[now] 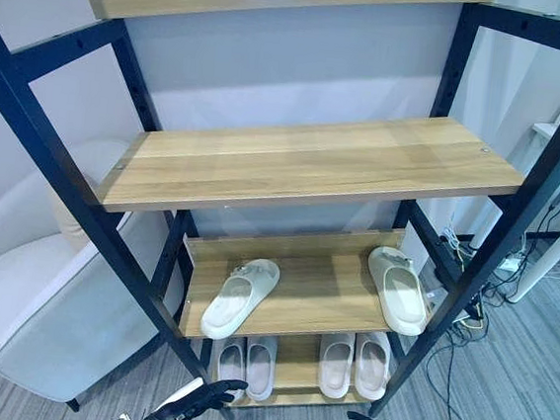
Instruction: Arrange the slippers neatly on the shoe rack.
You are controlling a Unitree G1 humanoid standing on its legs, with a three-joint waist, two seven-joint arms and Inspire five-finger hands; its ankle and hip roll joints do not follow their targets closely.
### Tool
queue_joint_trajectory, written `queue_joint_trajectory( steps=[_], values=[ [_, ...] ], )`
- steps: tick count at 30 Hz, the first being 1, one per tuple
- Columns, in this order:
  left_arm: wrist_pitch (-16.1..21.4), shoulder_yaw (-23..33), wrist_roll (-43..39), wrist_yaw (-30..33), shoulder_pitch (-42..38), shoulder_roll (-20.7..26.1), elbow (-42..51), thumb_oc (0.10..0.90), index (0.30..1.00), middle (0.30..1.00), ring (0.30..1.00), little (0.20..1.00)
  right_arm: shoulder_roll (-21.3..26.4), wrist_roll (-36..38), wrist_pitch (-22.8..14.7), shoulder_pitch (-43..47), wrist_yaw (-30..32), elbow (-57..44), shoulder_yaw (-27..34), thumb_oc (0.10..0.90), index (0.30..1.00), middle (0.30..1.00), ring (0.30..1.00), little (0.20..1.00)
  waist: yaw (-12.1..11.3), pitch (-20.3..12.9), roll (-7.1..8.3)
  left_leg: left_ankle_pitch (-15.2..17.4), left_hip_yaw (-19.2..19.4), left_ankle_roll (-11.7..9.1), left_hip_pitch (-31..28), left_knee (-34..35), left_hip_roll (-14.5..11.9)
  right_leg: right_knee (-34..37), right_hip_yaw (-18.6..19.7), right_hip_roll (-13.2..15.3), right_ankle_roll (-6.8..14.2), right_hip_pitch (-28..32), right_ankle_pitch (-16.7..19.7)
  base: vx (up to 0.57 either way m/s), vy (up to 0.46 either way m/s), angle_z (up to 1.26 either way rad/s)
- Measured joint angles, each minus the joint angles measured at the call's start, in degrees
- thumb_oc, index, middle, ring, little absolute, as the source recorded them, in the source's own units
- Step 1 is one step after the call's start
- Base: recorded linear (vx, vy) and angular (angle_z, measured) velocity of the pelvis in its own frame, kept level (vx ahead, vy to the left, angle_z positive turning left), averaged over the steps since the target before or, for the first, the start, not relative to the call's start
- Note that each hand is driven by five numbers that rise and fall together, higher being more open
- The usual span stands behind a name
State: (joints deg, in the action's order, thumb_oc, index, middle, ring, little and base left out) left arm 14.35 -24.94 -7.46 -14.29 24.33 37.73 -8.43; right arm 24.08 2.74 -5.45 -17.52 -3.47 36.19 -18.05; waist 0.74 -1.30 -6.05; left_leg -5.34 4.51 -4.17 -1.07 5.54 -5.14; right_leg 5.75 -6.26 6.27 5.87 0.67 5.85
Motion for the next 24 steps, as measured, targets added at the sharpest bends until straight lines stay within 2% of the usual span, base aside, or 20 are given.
queue_joint_trajectory(
  steps=[6,11,17,19,21,24],
  values=[
    [-0.42,1.88,-3.82,-1.39,-0.43,1.92,7.04,0.800,0.900,0.900,0.900,0.900,-0.19,-4.13,0.65,0.34,0.36,1.87,-0.13,0.800,0.900,0.900,0.900,0.900,-0.05,0.04,-0.11,0.01,-0.05,0.00,-0.46,0.00,-0.02,-0.01,-0.02,-0.02,0.00,0.55,0.00,0.00,-0.033,0.00],
    [-0.50,1.98,-3.72,-1.18,-4.59,1.93,7.45,0.800,0.900,0.900,0.900,0.900,-0.22,-7.14,0.95,1.79,1.51,3.20,-0.73,0.800,0.900,0.900,0.900,0.900,0.11,-0.01,0.03,-0.01,-0.11,-0.01,-0.58,-0.01,-0.04,0.00,-0.03,-0.07,0.01,0.69,0.02,0.01,-0.029,0.00],
    [-0.19,2.28,-3.58,0.37,-9.02,2.12,16.06,0.800,0.900,0.900,0.900,0.900,-0.63,-11.49,1.04,2.98,2.78,5.37,-1.69,0.800,0.900,0.900,0.900,0.900,0.06,-0.03,0.69,-0.03,-0.16,-0.02,-0.57,-0.01,-0.02,0.00,-0.08,-0.05,0.27,0.71,0.18,0.01,-0.020,0.00],
    [0.48,1.94,-2.74,1.89,-13.92,1.59,16.98,0.800,0.900,0.900,0.900,0.900,-0.96,-12.40,1.04,2.98,3.21,5.38,-1.94,0.800,0.900,0.900,0.900,0.900,0.20,-0.01,0.75,-0.03,-0.17,-0.03,-0.57,-0.01,-0.05,0.00,-0.10,-0.08,0.28,0.72,0.18,0.03,-0.038,0.00],
    [1.36,0.94,1.57,6.17,-19.83,0.84,16.78,0.800,0.900,0.900,0.900,0.900,-1.12,-12.84,1.04,3.13,3.64,5.33,-2.30,0.800,0.900,0.900,0.900,0.900,0.28,-0.01,0.81,-0.05,-0.17,-0.05,-0.54,-0.01,-0.03,-0.01,-0.11,-0.08,0.28,0.73,0.19,0.00,0.000,0.00],
    [3.60,0.16,6.77,10.17,-23.98,-0.51,16.06,0.800,0.900,0.900,0.900,0.900,-1.25,-12.84,1.04,3.46,4.03,5.34,-2.32,0.800,0.900,0.900,0.900,0.900,1.94,-0.02,0.89,-0.05,-0.05,-0.06,-0.65,-0.02,-0.04,0.00,0.02,-0.08,0.28,0.67,0.19,0.03,-0.026,-0.02]
  ],
)
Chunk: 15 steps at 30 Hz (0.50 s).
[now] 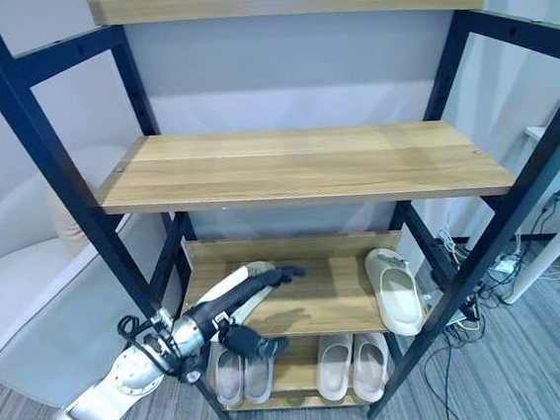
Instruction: Arrange the slippers neatly on the shoe rack.
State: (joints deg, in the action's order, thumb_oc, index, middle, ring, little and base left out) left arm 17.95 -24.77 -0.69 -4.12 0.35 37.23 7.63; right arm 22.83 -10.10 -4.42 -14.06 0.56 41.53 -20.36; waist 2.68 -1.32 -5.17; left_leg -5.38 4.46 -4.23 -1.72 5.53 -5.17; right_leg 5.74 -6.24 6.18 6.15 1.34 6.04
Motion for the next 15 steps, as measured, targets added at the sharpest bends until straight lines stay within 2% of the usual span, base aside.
queue_joint_trajectory(
  steps=[1,2,3,5,11,15],
  values=[
    [0.20,-0.60,2.07,0.82,-1.26,0.33,-0.19,0.800,0.900,0.900,0.900,0.900,-0.01,0.00,0.00,0.09,0.05,0.00,-0.04,0.800,0.900,0.900,0.900,0.900,-0.23,0.02,0.03,0.00,0.05,0.00,0.05,0.00,-0.01,0.00,0.01,-0.02,0.00,-0.02,0.00,0.00,0.000,0.00],
    [1.03,-3.49,9.31,4.18,-5.85,2.39,-1.26,0.800,0.900,0.900,0.900,0.900,0.03,-0.01,-0.01,0.03,0.72,-0.32,-0.30,0.800,0.900,0.900,0.900,0.900,0.21,0.05,0.13,0.01,0.09,-0.01,0.11,0.00,-0.06,0.00,0.01,-0.05,0.00,-0.32,0.00,0.00,0.000,0.00],
    [1.83,-3.86,12.09,5.29,-7.22,3.05,-1.66,0.800,0.900,0.900,0.900,0.900,0.07,-0.01,-0.02,0.34,0.95,-0.39,-0.50,0.800,0.900,0.900,0.900,0.900,0.12,0.09,0.19,0.00,0.16,-0.01,0.16,0.00,-0.05,0.00,0.09,-0.05,0.00,-0.23,0.02,0.01,-0.008,-0.06],
    [3.14,-4.69,18.86,8.75,-10.55,3.63,-3.52,0.800,0.900,0.900,0.900,0.900,0.25,-0.20,-0.12,0.23,1.52,-2.04,-0.49,0.800,0.900,0.900,0.900,0.900,1.47,0.10,0.20,0.05,0.64,0.04,0.15,0.00,-0.01,0.00,0.31,0.03,0.03,-0.37,0.05,0.02,-0.010,-0.09],
    [4.18,-10.66,30.56,14.02,-18.26,3.73,-9.97,0.800,0.900,0.900,0.900,0.900,0.24,-0.33,-0.44,-0.13,2.42,-2.02,-0.47,0.800,0.900,0.900,0.900,0.900,3.03,-0.04,0.04,0.27,1.53,-0.20,-0.04,0.00,0.00,0.00,1.09,0.01,0.03,-0.70,0.05,0.03,-0.004,-0.07],
    [4.27,-13.41,35.16,15.94,-19.26,2.24,-14.20,0.800,0.900,0.900,0.900,0.900,0.28,-0.31,-0.48,-0.41,2.73,-2.04,-0.44,0.800,0.900,0.900,0.900,0.900,3.21,-0.17,-0.14,0.28,2.15,-0.12,-0.13,0.00,0.02,0.00,1.62,0.01,0.03,-0.96,0.05,0.02,0.003,-0.09]
  ],
)
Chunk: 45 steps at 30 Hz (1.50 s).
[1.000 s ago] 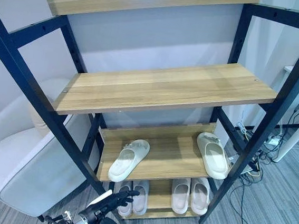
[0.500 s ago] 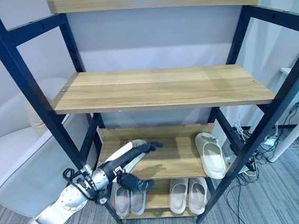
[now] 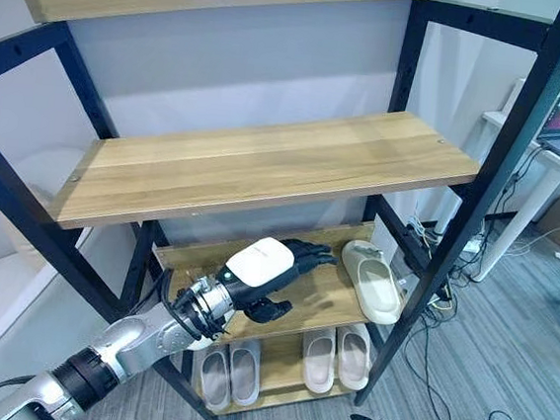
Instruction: Arrange the slippers neatly on the shoe rack.
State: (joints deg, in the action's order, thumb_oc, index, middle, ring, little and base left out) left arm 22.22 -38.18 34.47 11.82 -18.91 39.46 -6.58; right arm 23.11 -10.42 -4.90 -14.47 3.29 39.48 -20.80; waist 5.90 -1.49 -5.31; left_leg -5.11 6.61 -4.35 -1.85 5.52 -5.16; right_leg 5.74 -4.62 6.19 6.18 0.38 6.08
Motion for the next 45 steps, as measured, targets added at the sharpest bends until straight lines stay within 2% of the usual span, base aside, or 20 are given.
queue_joint_trajectory(
  steps=[6,14,22,27,42,45],
  values=[
    [-1.77,-2.26,5.11,1.50,-0.35,0.01,-7.03,0.800,0.900,0.900,0.900,0.900,0.01,0.02,-0.18,-0.28,1.02,-0.05,0.18,0.800,0.900,0.900,0.900,0.900,1.17,-0.14,-0.27,0.37,0.22,-0.28,0.09,0.00,0.04,0.00,0.15,0.05,0.01,-0.21,-0.02,0.01,0.002,-0.01],
    [-2.95,-2.31,8.48,4.45,-0.35,-0.30,-9.15,0.800,0.900,0.900,0.900,0.900,0.18,0.18,-0.78,-1.51,2.09,-0.33,1.12,0.800,0.900,0.900,0.900,0.900,1.23,-0.35,-0.64,0.53,0.62,-0.27,0.22,0.01,0.04,0.00,0.32,0.07,0.01,-0.56,-0.03,0.01,0.000,-0.01],
    [-7.65,-1.66,10.87,6.84,-0.81,-1.15,-15.98,0.800,0.900,0.900,0.900,0.900,0.19,1.92,-0.93,-1.99,2.18,-0.33,1.53,0.800,0.900,0.900,0.900,0.900,1.29,-0.50,-0.85,0.56,0.75,-0.30,0.18,0.01,0.02,0.00,0.39,0.04,0.02,-0.63,-0.03,-0.02,-0.003,0.00],
    [-10.27,-1.74,15.92,8.82,-2.34,-1.46,-20.38,0.800,0.900,0.900,0.900,0.900,0.21,2.29,-1.12,-1.94,2.17,-0.35,1.53,0.800,0.900,0.900,0.900,0.900,1.26,-0.48,-0.82,0.54,0.72,-0.32,0.29,0.00,0.03,0.00,0.35,0.05,0.02,-0.72,-0.01,-0.02,-0.002,0.00],
    [-11.52,-1.63,17.43,10.22,-3.24,-1.47,-22.46,0.800,0.900,0.900,0.900,0.900,0.43,2.54,-1.22,-2.25,2.16,-1.16,1.52,0.800,0.900,0.900,0.900,0.900,1.21,0.00,-0.13,0.56,0.72,-0.32,0.30,0.01,0.03,0.00,0.32,0.04,0.02,-0.74,-0.02,0.00,0.000,0.00],
    [-11.50,0.57,17.17,10.21,-3.12,-1.48,-22.39,0.800,0.900,0.900,0.900,0.900,0.53,2.50,-1.40,-2.78,2.15,-2.22,1.51,0.800,0.900,0.900,0.900,0.900,0.98,0.27,0.26,0.56,0.71,-0.32,0.31,0.01,0.03,0.00,0.29,0.04,0.03,-0.70,-0.02,0.00,0.000,0.00]
  ],
)
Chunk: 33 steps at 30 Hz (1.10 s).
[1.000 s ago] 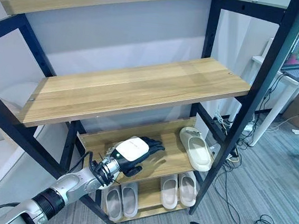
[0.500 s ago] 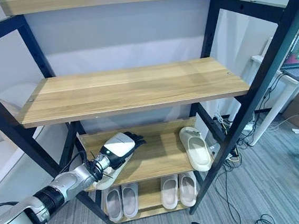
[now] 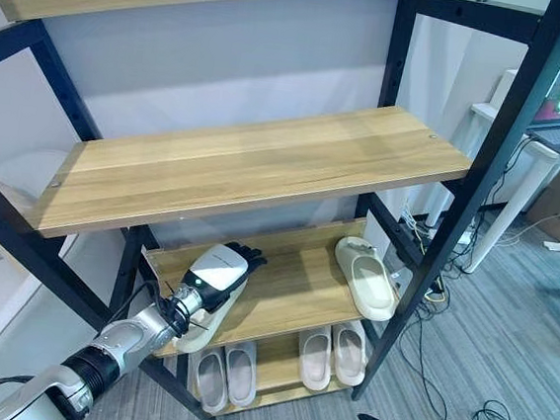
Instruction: Arrange the slippers neatly on the shoe rack.
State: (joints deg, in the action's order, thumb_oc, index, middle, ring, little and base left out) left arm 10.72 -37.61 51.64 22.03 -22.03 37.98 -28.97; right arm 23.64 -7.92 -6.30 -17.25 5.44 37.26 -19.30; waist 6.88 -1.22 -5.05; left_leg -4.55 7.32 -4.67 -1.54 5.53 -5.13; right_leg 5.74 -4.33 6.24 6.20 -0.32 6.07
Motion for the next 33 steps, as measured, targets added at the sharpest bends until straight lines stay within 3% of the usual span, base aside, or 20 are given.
queue_joint_trajectory(
  steps=[10,33],
  values=[
    [-2.44,6.90,-1.99,0.07,0.99,0.17,2.60,0.800,0.900,0.900,0.900,0.900,0.00,-0.77,0.04,0.27,0.02,0.09,0.01,0.800,0.900,0.900,0.900,0.900,-0.91,0.67,0.98,-0.20,-0.03,0.27,-0.21,-0.01,-0.01,0.00,-0.04,-0.01,0.01,0.24,-0.01,0.00,-0.001,0.00],
    [-2.46,7.12,-1.03,-0.43,3.71,0.05,3.54,0.800,0.900,0.900,0.900,0.900,-0.05,-0.84,0.76,0.32,0.00,0.04,0.02,0.800,0.900,0.900,0.900,0.900,-1.49,1.02,1.57,-0.02,-0.04,0.05,-0.17,-0.02,-0.02,0.00,-0.05,-0.04,0.03,0.19,-0.06,0.01,0.001,0.00]
  ],
)
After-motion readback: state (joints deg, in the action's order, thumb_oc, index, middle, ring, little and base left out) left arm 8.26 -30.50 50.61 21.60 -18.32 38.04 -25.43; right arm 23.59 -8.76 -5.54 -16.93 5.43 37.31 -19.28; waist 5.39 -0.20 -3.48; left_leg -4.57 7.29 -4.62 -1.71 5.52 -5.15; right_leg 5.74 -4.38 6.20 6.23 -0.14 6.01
